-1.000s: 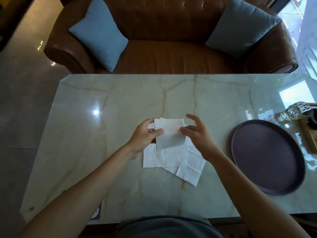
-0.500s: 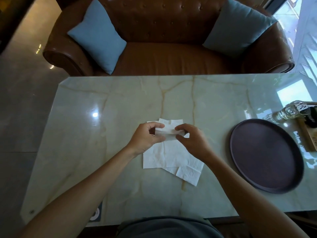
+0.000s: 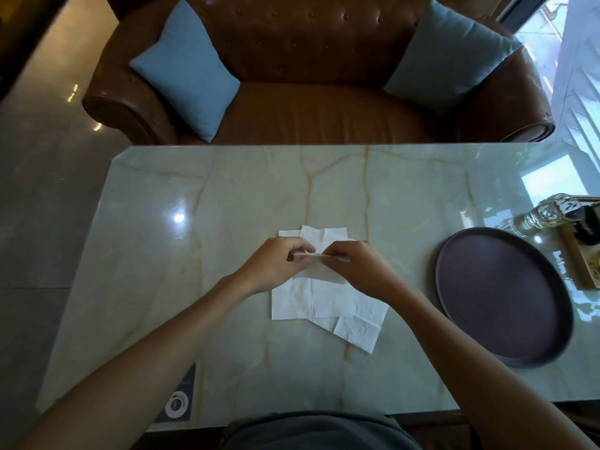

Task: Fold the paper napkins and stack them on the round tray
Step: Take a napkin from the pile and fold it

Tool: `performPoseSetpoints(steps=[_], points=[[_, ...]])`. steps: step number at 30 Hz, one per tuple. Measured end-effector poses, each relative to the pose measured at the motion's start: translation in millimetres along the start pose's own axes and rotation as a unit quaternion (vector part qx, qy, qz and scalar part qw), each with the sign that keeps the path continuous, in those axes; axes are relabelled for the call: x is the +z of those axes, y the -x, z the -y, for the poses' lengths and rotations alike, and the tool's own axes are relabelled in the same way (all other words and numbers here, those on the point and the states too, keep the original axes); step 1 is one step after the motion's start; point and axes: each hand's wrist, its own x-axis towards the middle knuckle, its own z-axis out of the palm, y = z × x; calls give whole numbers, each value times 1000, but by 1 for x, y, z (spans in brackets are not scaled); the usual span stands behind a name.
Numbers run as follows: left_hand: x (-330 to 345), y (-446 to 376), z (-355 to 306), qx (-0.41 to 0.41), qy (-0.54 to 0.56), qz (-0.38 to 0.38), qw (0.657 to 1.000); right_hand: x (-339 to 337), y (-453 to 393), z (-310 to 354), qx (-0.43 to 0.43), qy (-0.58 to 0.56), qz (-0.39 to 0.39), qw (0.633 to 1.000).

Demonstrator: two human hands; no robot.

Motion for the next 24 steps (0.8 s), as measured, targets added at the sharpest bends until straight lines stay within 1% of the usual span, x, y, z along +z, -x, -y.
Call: performPoseSetpoints(steps=[6,10,12,14,17,18,21,23,24], points=[[-4,-4,-7,27,6,-1,1000,-3,-2,3,35,-39,9,999],[-8,-3,-3,31,35,-25,999,-10,0,-2,44,-37,-4,998],[-10,-3,1,25,54,-21,998,-16,3,-10,59,-64,-10,996],[-11,-3,5,23,67,-11,997,-17,10,-21,83,-102,-31,991],[-9,-7,7,18,99,19,995,-15,23,-35,132,-209,-60,967],[-6,-9,6,17,108,35,993,-13,29,-39,146,-260,-54,953],[7,-17,-2,22,111,80,990,-4,43,-50,173,-404,4,899],[19,-24,-11,22,120,102,987,1,51,-59,168,-442,20,881],[26,-28,-16,20,129,108,986,1,54,-64,164,-449,12,878]])
